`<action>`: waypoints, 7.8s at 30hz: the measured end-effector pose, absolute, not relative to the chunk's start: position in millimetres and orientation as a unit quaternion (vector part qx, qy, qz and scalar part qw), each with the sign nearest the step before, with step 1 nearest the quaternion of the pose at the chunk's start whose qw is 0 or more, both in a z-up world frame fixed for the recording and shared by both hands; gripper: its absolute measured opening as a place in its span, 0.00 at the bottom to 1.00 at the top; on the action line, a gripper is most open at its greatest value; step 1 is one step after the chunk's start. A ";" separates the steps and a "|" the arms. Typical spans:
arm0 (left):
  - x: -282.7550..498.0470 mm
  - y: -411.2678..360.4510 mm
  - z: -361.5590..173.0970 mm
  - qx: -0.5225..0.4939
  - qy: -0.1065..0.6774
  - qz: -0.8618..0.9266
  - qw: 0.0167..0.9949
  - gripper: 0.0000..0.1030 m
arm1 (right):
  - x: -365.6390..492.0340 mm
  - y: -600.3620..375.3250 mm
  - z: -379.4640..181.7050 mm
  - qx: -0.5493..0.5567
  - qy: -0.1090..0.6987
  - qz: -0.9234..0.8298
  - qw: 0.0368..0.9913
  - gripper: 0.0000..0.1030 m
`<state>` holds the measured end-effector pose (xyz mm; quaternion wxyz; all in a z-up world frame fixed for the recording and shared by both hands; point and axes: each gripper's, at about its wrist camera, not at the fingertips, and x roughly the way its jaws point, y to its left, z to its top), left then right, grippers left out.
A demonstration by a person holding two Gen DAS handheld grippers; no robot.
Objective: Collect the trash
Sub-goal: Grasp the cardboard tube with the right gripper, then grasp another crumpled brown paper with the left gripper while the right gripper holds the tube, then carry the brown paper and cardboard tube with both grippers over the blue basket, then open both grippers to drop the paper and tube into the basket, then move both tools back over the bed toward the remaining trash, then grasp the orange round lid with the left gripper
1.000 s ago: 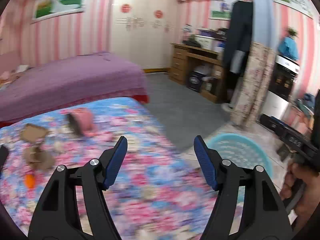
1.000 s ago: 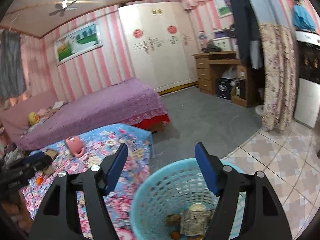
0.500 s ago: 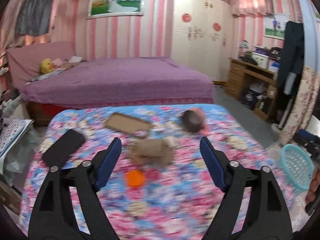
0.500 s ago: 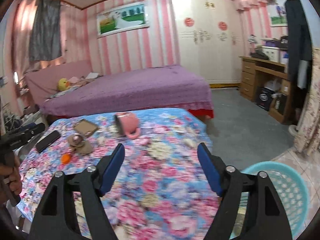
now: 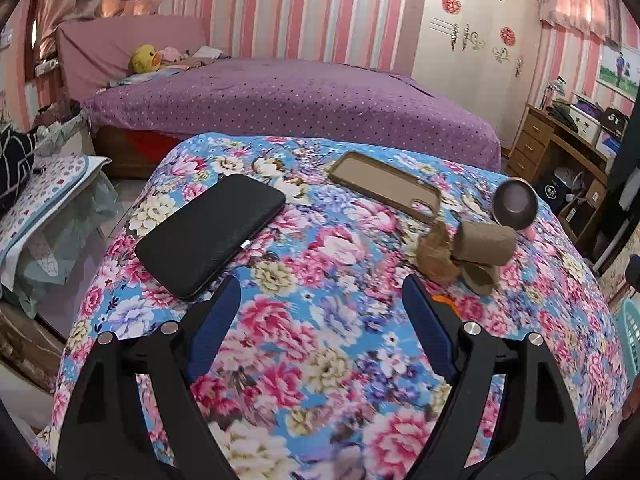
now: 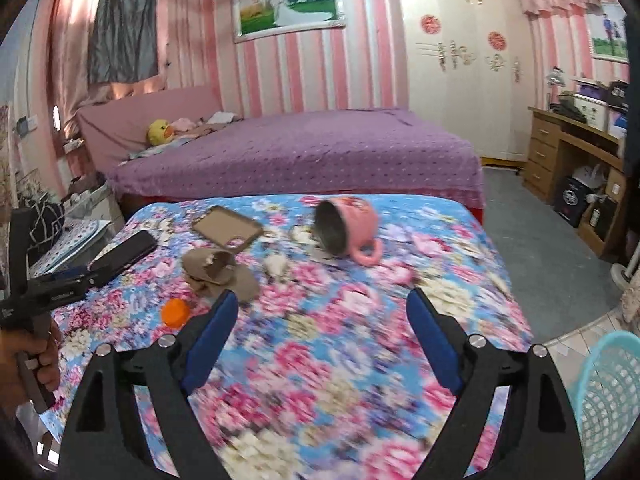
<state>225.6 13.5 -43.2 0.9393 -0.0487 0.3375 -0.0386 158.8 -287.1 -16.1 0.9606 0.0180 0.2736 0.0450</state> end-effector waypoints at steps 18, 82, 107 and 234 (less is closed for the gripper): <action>281.6 17.3 -51.4 -0.067 0.344 -0.043 0.936 0.78 | 290.1 -176.5 -83.7 0.010 0.348 0.146 0.926 0.80; 187.5 -62.0 14.1 -0.039 0.261 -0.088 0.960 0.27 | 155.4 -308.9 8.8 0.036 0.235 0.100 0.966 0.57; 134.6 -312.5 70.7 0.028 0.237 -0.244 0.940 0.27 | 58.0 -497.9 54.2 0.058 0.198 -0.050 0.977 0.57; 240.3 -26.6 -38.5 -0.050 0.344 -0.044 0.936 0.37 | 252.3 -212.1 -60.1 -0.034 0.355 0.121 0.927 0.73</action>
